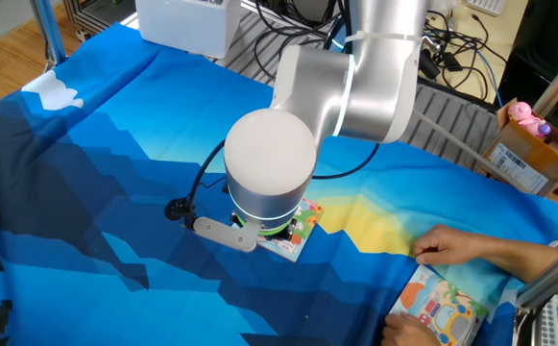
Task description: Assemble one piece of a puzzle
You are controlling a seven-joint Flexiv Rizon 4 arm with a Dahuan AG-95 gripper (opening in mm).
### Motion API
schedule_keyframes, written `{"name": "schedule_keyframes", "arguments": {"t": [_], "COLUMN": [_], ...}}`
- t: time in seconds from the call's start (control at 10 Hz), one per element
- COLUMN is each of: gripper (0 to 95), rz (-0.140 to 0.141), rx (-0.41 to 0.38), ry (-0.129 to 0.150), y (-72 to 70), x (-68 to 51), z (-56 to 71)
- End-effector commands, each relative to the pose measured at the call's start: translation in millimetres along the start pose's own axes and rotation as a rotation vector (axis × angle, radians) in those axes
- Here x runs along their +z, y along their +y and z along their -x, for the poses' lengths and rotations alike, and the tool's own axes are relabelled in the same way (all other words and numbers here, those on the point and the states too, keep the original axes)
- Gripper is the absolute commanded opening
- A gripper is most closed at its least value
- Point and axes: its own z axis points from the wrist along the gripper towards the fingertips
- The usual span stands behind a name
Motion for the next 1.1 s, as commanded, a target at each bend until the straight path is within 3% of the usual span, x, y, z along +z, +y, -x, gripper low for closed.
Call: {"name": "schedule_keyframes", "arguments": {"t": [0.1,0.7,1.0,1.1], "gripper": [19.0,19.0,76.0,76.0], "rz": [0.012,0.024,0.013,0.002], "rx": [0.024,0.075,0.026,-0.009], "ry": [-0.002,-0.002,-0.008,-0.012], "y": [0.3,0.4,3.5,6.2], "x": [0.0,-0.2,-1.9,-2.9], "z": [-0.5,-0.6,-0.2,0.7]}}
